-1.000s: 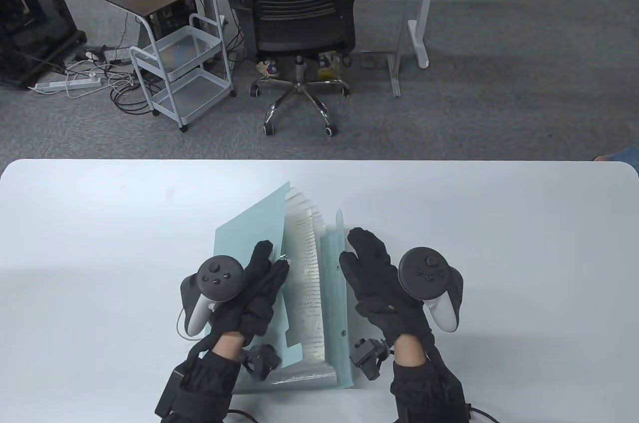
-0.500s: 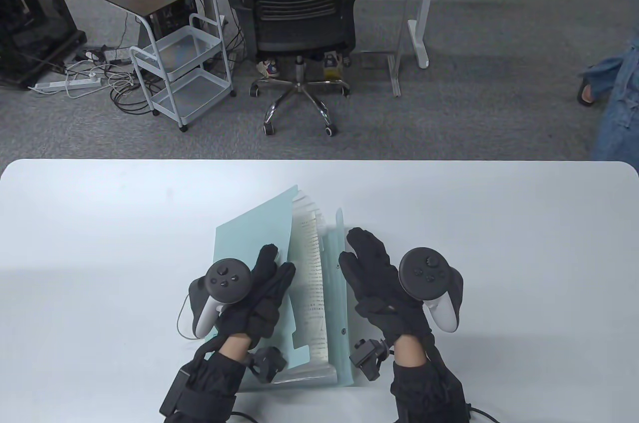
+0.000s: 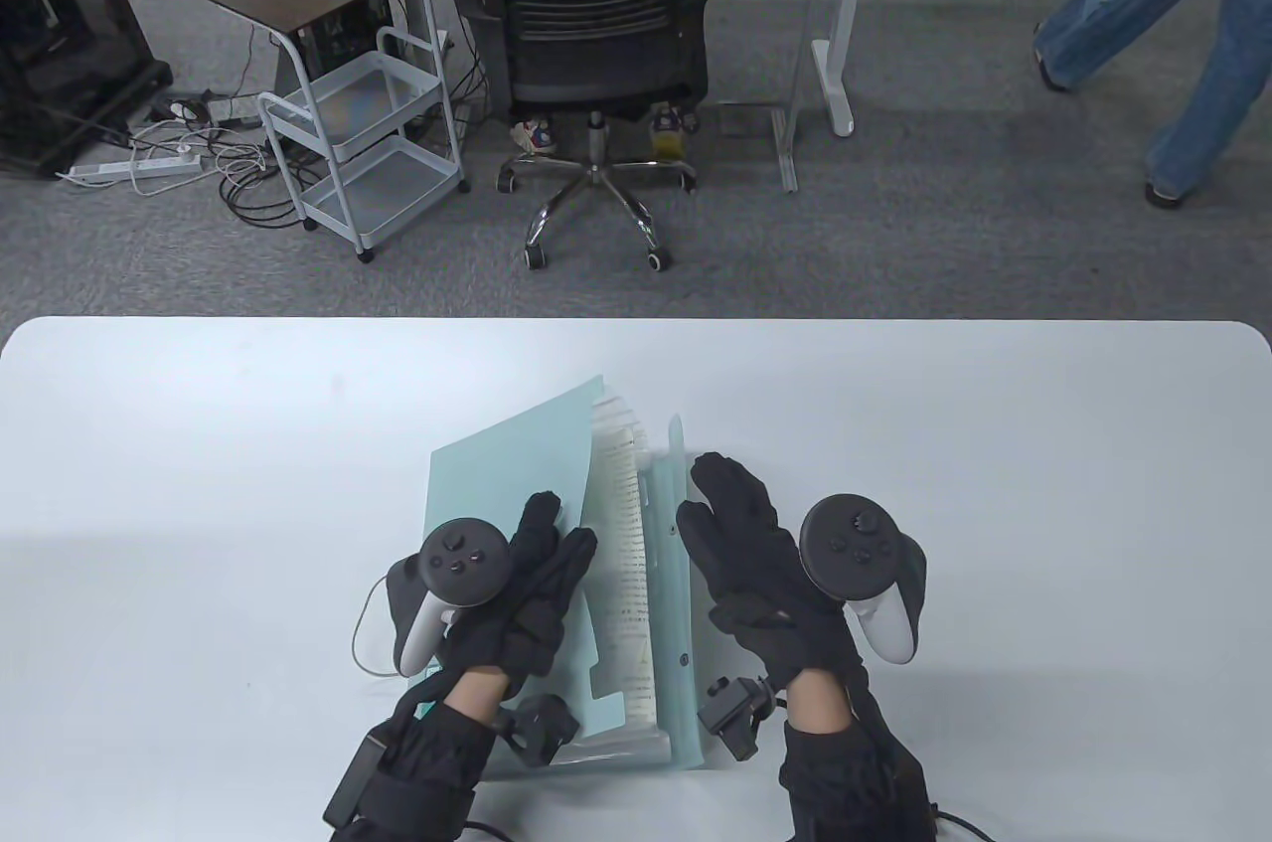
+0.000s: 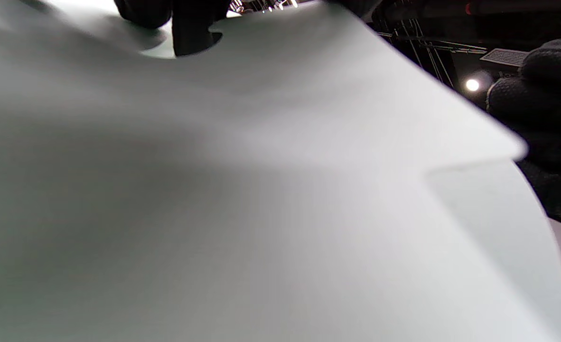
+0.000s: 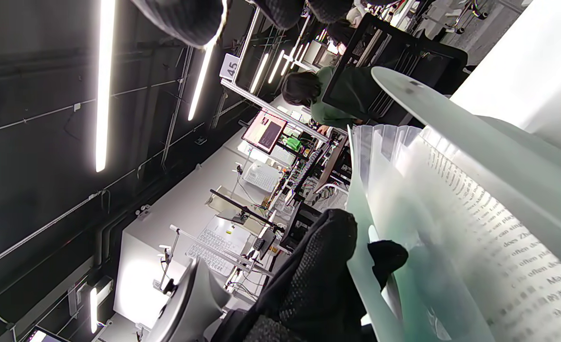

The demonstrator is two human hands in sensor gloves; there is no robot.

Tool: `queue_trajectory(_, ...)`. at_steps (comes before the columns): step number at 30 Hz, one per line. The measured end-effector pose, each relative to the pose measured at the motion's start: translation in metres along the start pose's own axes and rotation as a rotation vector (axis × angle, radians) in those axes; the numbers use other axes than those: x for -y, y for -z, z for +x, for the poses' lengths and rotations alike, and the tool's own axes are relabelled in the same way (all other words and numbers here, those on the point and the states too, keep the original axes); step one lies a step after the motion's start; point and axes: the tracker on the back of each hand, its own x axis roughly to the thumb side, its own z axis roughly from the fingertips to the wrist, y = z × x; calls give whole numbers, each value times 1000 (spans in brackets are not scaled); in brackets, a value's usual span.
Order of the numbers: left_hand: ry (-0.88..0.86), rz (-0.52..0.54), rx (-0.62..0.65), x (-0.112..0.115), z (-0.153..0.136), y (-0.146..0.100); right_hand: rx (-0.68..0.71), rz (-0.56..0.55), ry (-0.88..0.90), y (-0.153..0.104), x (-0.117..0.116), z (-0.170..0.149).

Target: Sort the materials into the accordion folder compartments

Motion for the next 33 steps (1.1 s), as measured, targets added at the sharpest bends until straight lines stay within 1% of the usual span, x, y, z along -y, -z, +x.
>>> queue_trajectory(5, -26, -11, -10, 1, 0, 0, -2, 3, 1, 0, 0, 0)
queue_trajectory(33, 12, -102, -27, 18, 2, 5, 2, 9, -5, 0, -3, 1)
